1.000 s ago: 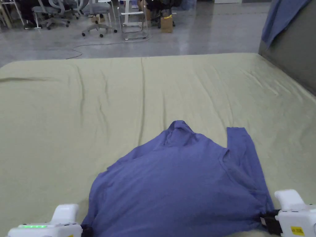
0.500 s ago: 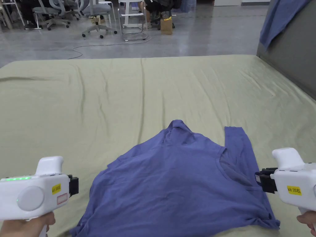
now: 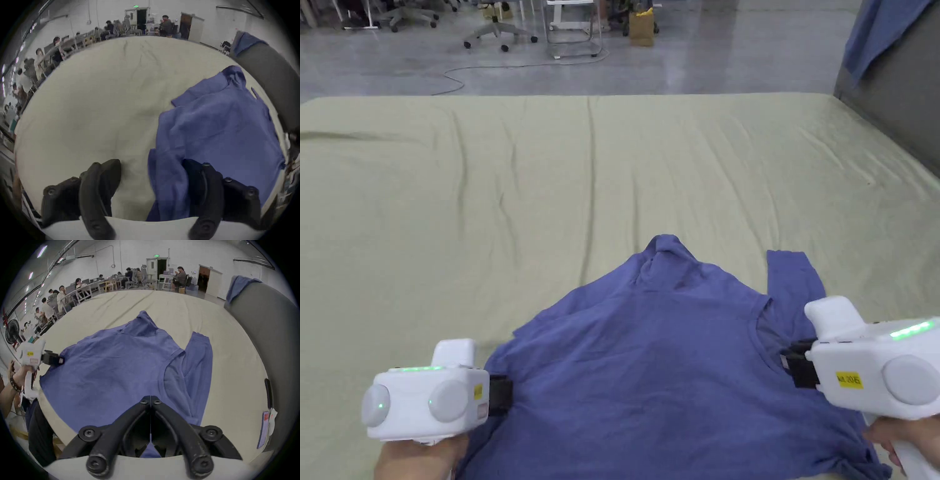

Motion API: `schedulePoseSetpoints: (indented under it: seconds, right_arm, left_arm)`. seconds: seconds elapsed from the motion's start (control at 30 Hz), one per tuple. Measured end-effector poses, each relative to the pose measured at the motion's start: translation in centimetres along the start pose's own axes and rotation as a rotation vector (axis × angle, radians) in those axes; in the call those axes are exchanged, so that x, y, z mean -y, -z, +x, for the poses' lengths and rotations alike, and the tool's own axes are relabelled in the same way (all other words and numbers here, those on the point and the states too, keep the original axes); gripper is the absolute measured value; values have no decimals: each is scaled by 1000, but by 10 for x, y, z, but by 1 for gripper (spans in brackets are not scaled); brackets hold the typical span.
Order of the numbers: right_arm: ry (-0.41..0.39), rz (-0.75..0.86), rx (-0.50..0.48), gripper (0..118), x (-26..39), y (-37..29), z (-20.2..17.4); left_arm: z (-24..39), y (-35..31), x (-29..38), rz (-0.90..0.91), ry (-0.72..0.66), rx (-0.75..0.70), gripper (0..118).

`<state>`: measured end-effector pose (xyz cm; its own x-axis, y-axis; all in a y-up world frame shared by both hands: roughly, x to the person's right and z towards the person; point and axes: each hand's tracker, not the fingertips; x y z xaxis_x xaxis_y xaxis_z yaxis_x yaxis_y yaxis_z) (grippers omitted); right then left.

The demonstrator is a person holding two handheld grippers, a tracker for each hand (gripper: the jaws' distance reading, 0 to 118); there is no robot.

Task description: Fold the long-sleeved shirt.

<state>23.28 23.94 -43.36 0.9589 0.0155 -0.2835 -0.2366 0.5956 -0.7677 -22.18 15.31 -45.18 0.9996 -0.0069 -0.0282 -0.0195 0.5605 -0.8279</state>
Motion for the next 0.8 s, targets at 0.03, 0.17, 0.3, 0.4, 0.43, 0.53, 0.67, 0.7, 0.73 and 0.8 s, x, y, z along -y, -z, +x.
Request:
schedulePoseSetpoints:
  seconds: [0.03,0.17,0.3,0.4,0.43,0.53,0.67,0.7,0.73,0.8]
  right_arm:
    - [-1,-2,0,0,-13,10,4]
    - [-13,-7,9,0,-81,60,22]
    - [-87,-68,21,74,-143,118,29]
    - [-96,-134,39,93,-172,160,29]
    - [-108,-151,29,93,-176,173,29]
    - [-143,-206,23,93,-186,199,23]
    - [-141,-285,5,71,-184,221,15]
    - [-138,-271,3,70,-181,220,11]
    - [-144,-265,30,70,-181,217,8]
    - [-143,-250,7,50,-184,215,14]
  left_arm:
    - [3,-10,0,10,28,10,66]
    - [-1,-37,-13,-22,-67,194,3]
    - [-6,-62,-23,50,-47,184,3]
    - [-9,-72,-28,59,-77,216,3]
    - [-10,-74,-28,59,-85,221,3]
    - [-9,-72,-26,39,-96,227,3]
    - [-6,-64,-25,19,-98,216,3]
    - [-4,-62,-25,18,-97,205,3]
    - [-2,-60,-26,13,-92,186,3]
    - [2,-56,-29,9,-49,122,3]
